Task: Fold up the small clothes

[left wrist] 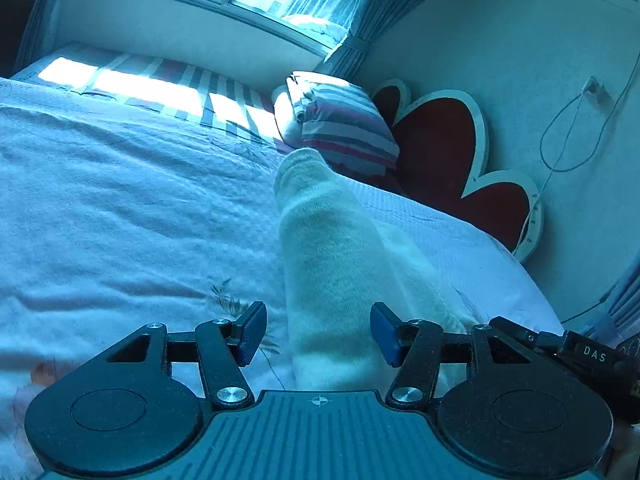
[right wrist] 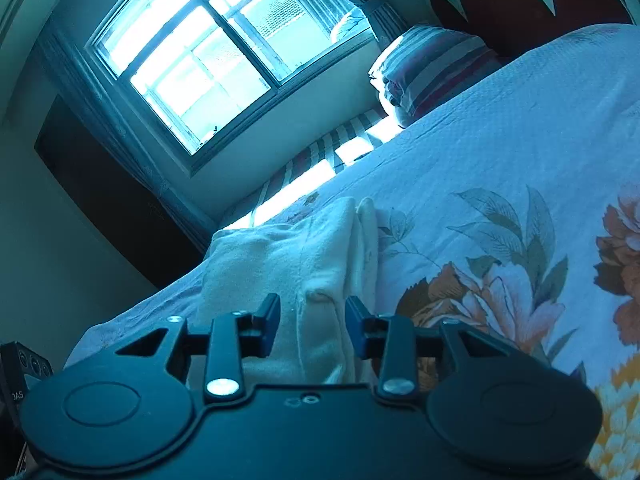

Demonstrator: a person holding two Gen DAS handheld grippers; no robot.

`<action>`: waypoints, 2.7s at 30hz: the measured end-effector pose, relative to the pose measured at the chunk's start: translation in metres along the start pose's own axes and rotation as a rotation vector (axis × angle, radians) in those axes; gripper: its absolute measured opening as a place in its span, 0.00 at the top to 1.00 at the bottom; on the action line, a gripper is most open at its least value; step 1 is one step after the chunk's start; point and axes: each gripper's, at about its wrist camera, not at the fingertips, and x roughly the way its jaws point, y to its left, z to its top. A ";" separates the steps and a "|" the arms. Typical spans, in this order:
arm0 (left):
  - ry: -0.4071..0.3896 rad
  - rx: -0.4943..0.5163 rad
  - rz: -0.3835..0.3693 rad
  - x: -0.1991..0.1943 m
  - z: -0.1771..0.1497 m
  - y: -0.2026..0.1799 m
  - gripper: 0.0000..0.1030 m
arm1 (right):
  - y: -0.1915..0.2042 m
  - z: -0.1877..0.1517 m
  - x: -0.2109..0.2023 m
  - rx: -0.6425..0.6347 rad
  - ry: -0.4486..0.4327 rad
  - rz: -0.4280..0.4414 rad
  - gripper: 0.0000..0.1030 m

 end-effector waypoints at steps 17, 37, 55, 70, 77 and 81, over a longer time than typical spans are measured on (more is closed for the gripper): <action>0.023 0.076 0.050 0.033 0.012 -0.006 0.45 | 0.009 0.028 0.064 -0.103 0.161 0.044 0.82; 0.028 0.085 0.088 0.075 0.056 0.001 0.41 | -0.007 0.049 0.077 -0.085 0.108 -0.041 0.73; 0.060 0.118 0.167 0.119 0.066 0.015 0.35 | -0.004 0.065 0.134 -0.207 0.217 -0.171 0.75; 0.065 0.189 0.130 0.069 0.040 -0.013 0.35 | 0.006 0.040 0.066 -0.182 0.210 -0.069 0.66; 0.063 0.154 0.131 0.073 0.034 -0.007 0.35 | -0.003 0.031 0.078 -0.155 0.244 -0.092 0.59; 0.070 0.161 0.143 0.072 0.035 -0.011 0.35 | -0.009 0.030 0.077 -0.122 0.247 -0.082 0.58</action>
